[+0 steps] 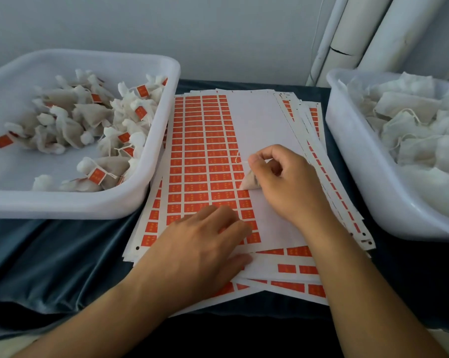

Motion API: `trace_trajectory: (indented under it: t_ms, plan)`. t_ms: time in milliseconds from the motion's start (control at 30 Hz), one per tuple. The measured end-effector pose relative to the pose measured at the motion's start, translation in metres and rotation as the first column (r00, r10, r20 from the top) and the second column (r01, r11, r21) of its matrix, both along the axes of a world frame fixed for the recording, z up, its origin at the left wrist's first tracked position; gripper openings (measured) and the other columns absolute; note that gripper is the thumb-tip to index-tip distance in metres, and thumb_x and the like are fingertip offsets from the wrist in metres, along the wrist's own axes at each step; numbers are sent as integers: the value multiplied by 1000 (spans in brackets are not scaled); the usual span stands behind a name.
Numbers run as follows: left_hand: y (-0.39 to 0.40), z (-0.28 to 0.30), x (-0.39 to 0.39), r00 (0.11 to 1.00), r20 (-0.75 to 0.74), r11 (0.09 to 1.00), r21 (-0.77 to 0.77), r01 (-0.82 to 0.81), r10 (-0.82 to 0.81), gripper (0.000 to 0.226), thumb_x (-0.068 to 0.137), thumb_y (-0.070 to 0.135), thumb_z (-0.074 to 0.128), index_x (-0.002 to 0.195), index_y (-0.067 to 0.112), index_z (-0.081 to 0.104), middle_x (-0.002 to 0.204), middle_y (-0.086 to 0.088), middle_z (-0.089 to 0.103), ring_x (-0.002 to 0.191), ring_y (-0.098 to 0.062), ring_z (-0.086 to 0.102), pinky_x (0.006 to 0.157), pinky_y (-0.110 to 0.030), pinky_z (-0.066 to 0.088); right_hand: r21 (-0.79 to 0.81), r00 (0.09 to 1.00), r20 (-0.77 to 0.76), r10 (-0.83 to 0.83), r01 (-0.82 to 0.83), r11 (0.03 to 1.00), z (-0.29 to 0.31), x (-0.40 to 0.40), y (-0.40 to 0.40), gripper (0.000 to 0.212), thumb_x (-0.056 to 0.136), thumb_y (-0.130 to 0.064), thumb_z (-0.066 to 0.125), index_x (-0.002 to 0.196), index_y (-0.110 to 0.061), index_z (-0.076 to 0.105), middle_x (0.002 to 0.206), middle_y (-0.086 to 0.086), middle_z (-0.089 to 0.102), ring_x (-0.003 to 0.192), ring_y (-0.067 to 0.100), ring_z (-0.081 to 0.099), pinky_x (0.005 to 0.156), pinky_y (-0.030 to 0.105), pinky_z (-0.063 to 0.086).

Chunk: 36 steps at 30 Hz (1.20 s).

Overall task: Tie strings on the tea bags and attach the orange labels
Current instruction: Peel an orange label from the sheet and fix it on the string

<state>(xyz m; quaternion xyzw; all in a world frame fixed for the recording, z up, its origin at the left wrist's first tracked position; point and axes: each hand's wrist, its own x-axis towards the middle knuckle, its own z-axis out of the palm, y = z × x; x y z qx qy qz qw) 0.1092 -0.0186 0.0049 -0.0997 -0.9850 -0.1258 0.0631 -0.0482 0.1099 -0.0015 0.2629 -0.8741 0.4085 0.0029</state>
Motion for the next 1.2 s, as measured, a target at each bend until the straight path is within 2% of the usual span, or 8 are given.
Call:
trace_trajectory:
  t_ms: [167, 400, 500, 633, 867, 1000, 1133, 1200]
  plan:
    - [-2, 1, -1, 998, -39, 999, 2, -43, 43, 33, 97, 47, 60, 121, 26, 67, 118, 6, 68, 100, -13, 67, 75, -35, 63, 16, 999, 45, 6, -6, 1000, -5, 8, 7, 17, 102, -54, 50, 101, -38, 57, 82, -32, 54, 74, -7, 59, 63, 6, 37]
    - [3, -3, -8, 999, -10, 999, 22, -48, 48, 54, 90, 68, 55, 136, 43, 44, 130, 18, 55, 112, -4, 55, 86, -21, 52, 39, 995, 93, 23, -26, 999, -7, 20, 13, 21, 102, -53, 50, 109, -34, 59, 105, -16, 66, 84, 0, 61, 72, 11, 45]
    - [4, -3, -12, 999, -3, 998, 23, -54, 54, 56, 88, 68, 57, 136, 41, 47, 130, 17, 57, 109, -4, 57, 85, -19, 48, 59, 994, 102, 33, -39, 997, -6, 21, 14, 19, 102, -53, 49, 106, -36, 56, 102, -18, 64, 83, 0, 60, 71, 11, 44]
    - [6, -3, -10, 999, -30, 999, -5, -44, 44, 46, 88, 60, 63, 123, 30, 62, 115, 10, 68, 95, -8, 65, 73, -19, 50, 67, 993, 112, 26, -34, 997, -7, 22, 17, 19, 101, -55, 49, 105, -38, 57, 90, -24, 58, 81, -2, 59, 65, 10, 38]
    - [7, -1, -9, 998, -59, 1000, -2, -31, 31, 38, 88, 51, 69, 117, 27, 69, 110, 7, 71, 92, -12, 69, 71, -26, 57, 57, 994, 106, 8, -15, 998, -8, 26, 19, 21, 101, -56, 49, 98, -38, 58, 84, -25, 59, 77, -2, 61, 63, 8, 37]
    - [0, -3, -11, 993, -111, 999, -11, -52, 50, 23, 94, 30, 69, 115, 20, 71, 108, 1, 71, 88, -18, 70, 69, -34, 62, 39, 994, 112, 5, -10, 999, -7, 27, 22, 22, 100, -56, 50, 93, -37, 59, 83, -21, 62, 89, -13, 57, 61, 6, 36]
    - [-9, -3, -6, 1000, -7, 998, 64, -27, 28, 47, 91, 64, 58, 131, 39, 58, 125, 17, 61, 107, -6, 61, 86, -30, 58, 20, 992, 129, 11, -14, 1000, -8, 28, 23, 23, 100, -57, 50, 96, -36, 60, 85, -22, 63, 91, -19, 52, 62, 8, 38]
    - [-10, -3, -5, 1000, 28, 996, 84, -6, 4, 55, 88, 71, 57, 135, 43, 51, 130, 20, 58, 113, -4, 57, 92, -31, 57, 14, 991, 132, 12, -14, 1000, -8, 28, 23, 24, 100, -56, 50, 97, -35, 61, 85, -21, 63, 91, -19, 52, 63, 8, 38]
